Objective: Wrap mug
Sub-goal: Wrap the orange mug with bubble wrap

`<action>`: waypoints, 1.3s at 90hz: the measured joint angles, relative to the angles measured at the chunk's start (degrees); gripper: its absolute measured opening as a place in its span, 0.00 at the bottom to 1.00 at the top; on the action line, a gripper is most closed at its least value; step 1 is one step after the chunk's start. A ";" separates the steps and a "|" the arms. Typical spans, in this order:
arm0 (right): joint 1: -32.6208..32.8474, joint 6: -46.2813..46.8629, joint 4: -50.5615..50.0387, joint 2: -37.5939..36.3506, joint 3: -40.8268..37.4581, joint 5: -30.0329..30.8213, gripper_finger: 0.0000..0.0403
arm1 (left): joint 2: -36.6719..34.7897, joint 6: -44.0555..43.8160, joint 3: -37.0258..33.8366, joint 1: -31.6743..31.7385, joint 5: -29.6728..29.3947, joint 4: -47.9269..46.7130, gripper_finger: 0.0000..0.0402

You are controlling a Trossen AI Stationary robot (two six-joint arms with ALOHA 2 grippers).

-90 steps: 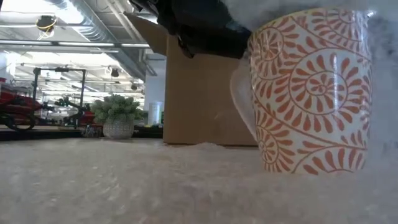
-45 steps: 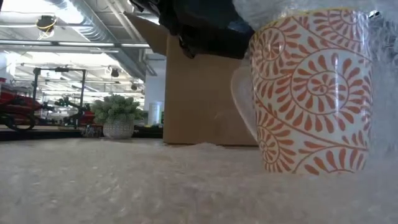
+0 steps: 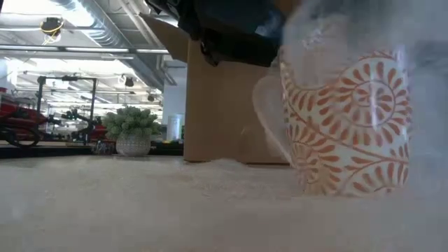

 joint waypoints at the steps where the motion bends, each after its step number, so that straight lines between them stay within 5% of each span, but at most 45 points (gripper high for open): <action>1: 0.00 0.08 -0.17 0.00 0.00 0.10 0.43 | 0.00 0.03 0.01 0.01 0.04 0.01 0.38; 76: -0.52 3.55 -2.33 -5.65 -0.98 2.54 0.43 | 0.22 0.23 -0.05 0.02 1.00 -2.08 0.38; 98: 5.69 15.35 -6.08 -5.98 0.17 -5.13 0.43 | 0.31 0.95 -0.09 -0.09 3.17 -2.04 0.38; 117: 10.30 22.55 -5.05 -0.60 0.11 1.77 0.43 | 0.31 1.78 -0.07 -0.12 5.74 -1.33 0.38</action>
